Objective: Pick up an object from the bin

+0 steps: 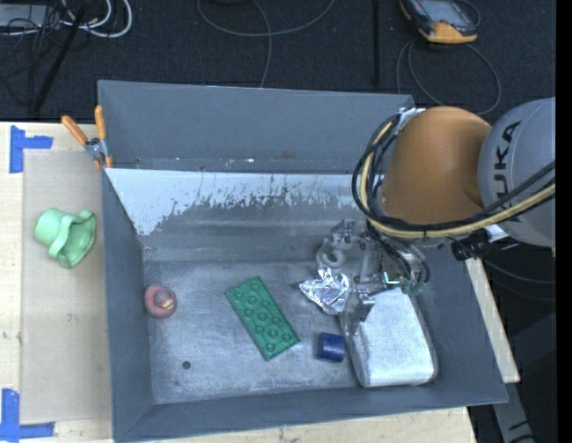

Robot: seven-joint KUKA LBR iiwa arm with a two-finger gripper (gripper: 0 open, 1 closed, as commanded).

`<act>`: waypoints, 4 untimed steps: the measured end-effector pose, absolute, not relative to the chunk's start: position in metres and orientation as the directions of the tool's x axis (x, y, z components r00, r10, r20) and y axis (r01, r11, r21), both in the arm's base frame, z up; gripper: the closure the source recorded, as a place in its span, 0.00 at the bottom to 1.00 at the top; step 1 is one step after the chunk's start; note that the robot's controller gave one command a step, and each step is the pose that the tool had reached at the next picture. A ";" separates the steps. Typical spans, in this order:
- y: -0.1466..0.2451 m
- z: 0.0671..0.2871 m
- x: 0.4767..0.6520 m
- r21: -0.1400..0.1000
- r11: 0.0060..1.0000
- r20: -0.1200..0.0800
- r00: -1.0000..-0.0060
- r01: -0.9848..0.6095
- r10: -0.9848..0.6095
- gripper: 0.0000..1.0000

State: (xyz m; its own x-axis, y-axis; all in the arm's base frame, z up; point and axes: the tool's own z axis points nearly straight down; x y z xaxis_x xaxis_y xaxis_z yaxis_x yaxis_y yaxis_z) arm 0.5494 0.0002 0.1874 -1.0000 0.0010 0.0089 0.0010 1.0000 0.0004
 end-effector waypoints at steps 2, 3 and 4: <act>-0.075 0.072 0.529 0.002 0.954 -0.006 -0.954 0.299 0.299 0.00; -0.034 0.072 0.492 0.001 0.996 -0.014 -0.996 0.090 0.090 0.00; -0.034 0.074 0.492 0.000 0.996 -0.012 -0.996 0.091 0.091 1.00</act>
Offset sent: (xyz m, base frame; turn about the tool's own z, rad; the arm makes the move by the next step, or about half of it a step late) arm -0.0162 0.0033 -0.1034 0.1270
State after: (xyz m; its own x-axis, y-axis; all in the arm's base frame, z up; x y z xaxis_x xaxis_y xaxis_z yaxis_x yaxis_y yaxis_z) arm 0.4924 -0.0345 0.0741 -0.9957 0.0914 -0.0118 0.0914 0.9958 0.0004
